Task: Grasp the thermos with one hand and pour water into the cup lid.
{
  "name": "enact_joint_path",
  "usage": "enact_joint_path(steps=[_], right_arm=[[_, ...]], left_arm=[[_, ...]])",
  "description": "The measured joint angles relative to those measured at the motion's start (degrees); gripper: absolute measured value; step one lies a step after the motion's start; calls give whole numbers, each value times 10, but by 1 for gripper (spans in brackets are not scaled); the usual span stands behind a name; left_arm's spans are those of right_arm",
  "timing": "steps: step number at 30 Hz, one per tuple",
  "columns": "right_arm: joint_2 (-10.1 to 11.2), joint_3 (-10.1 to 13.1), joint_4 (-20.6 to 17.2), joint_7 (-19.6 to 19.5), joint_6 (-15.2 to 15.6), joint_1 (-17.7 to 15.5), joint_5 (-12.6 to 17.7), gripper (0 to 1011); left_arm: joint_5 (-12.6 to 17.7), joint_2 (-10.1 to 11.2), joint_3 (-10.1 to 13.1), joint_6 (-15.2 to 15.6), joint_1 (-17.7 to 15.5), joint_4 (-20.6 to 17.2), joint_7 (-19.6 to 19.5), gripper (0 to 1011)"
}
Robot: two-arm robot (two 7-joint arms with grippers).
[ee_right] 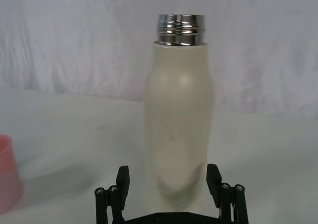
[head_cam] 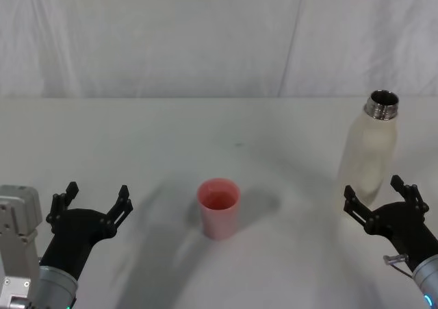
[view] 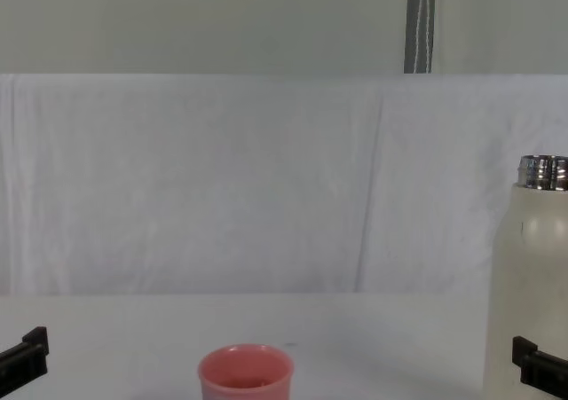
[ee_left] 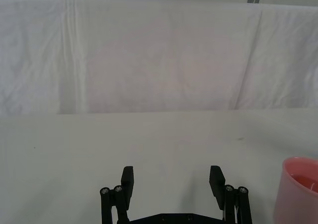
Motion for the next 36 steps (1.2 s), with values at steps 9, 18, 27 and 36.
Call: enact_joint_path(steps=[9, 18, 27, 36], right_arm=[[-4, 8, 17, 12, 0, 13, 33, 1000], [-3, 5, 35, 15, 0, 27, 48, 1000], [-2, 4, 53, 16, 0, 39, 61, 1000], [-5, 2, 73, 16, -2, 51, 73, 1000]], left_arm=[[0, 0, 0, 0, 0, 0, 0, 1001], [0, 0, 0, 0, 0, 0, 0, 1001], [0, 0, 0, 0, 0, 0, 0, 1001], [0, 0, 0, 0, 0, 0, 0, 1001]])
